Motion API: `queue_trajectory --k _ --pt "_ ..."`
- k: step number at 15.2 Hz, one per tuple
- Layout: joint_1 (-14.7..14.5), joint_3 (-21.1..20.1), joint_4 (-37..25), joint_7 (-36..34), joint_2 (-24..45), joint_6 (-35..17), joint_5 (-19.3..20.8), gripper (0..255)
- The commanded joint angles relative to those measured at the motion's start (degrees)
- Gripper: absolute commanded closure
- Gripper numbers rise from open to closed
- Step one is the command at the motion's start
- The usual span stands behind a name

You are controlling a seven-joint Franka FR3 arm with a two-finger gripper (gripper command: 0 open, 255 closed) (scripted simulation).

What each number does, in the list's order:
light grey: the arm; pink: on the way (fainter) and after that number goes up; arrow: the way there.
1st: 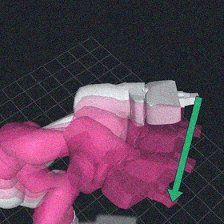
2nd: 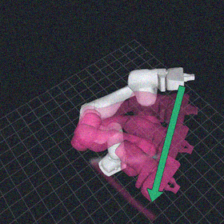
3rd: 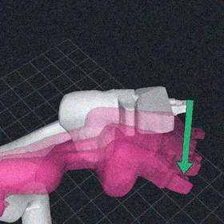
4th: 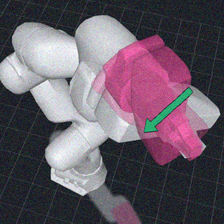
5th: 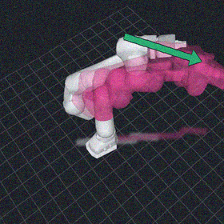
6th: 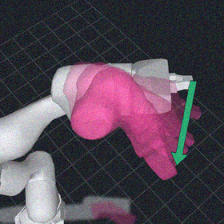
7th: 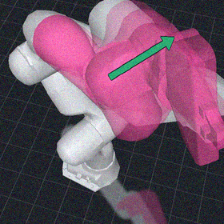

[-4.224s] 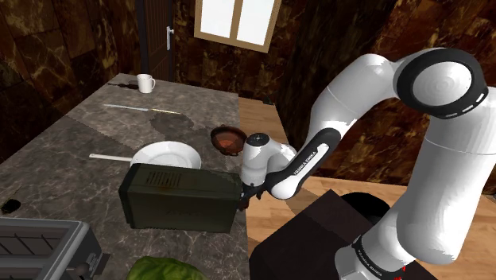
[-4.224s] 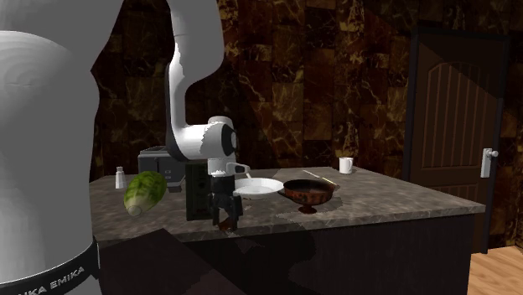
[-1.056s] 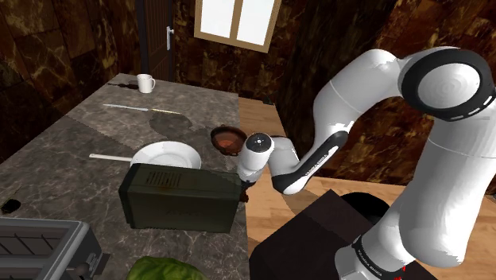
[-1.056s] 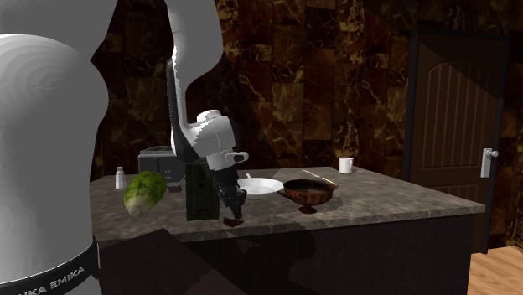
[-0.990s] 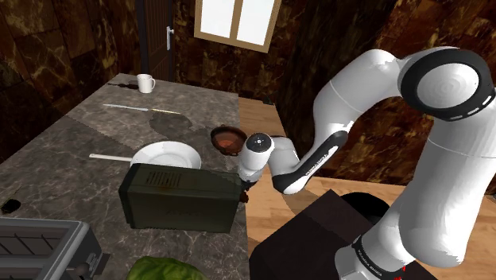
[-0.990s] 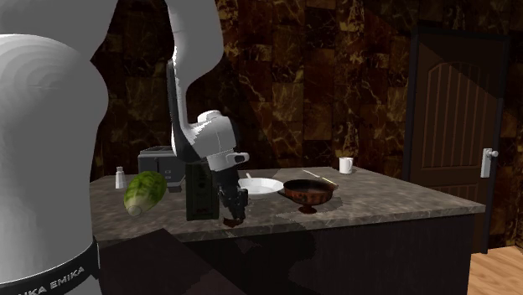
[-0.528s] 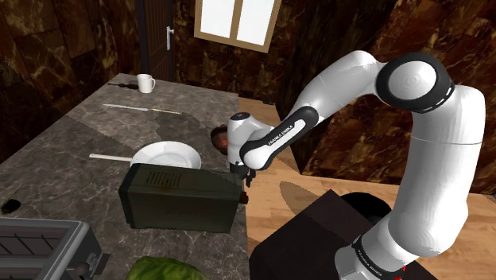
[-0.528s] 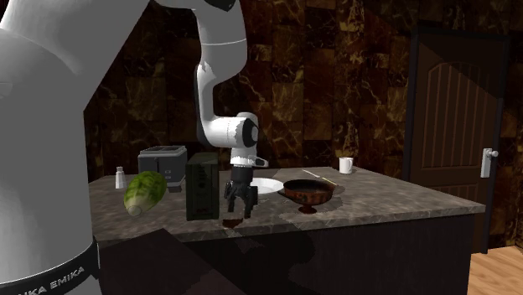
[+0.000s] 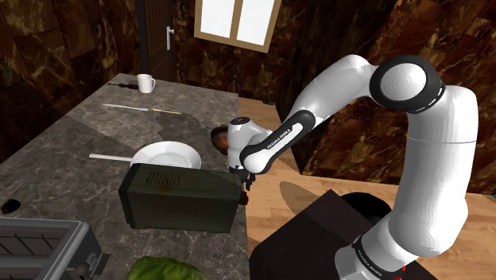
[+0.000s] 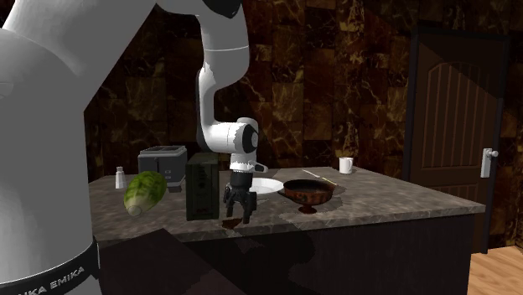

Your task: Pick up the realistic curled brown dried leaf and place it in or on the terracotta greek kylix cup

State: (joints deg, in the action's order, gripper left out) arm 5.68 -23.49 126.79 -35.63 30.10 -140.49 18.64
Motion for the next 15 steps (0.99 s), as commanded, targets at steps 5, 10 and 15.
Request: queue_trajectory --k 5,10,15 --pt "0.01 0.02 0.01 0.01 0.04 -0.04 0.02 255" --pt "-0.09 0.24 -0.50 0.03 0.56 -0.01 0.22 255" --pt "0.00 -0.44 -0.28 0.20 -0.45 0.00 -0.18 0"
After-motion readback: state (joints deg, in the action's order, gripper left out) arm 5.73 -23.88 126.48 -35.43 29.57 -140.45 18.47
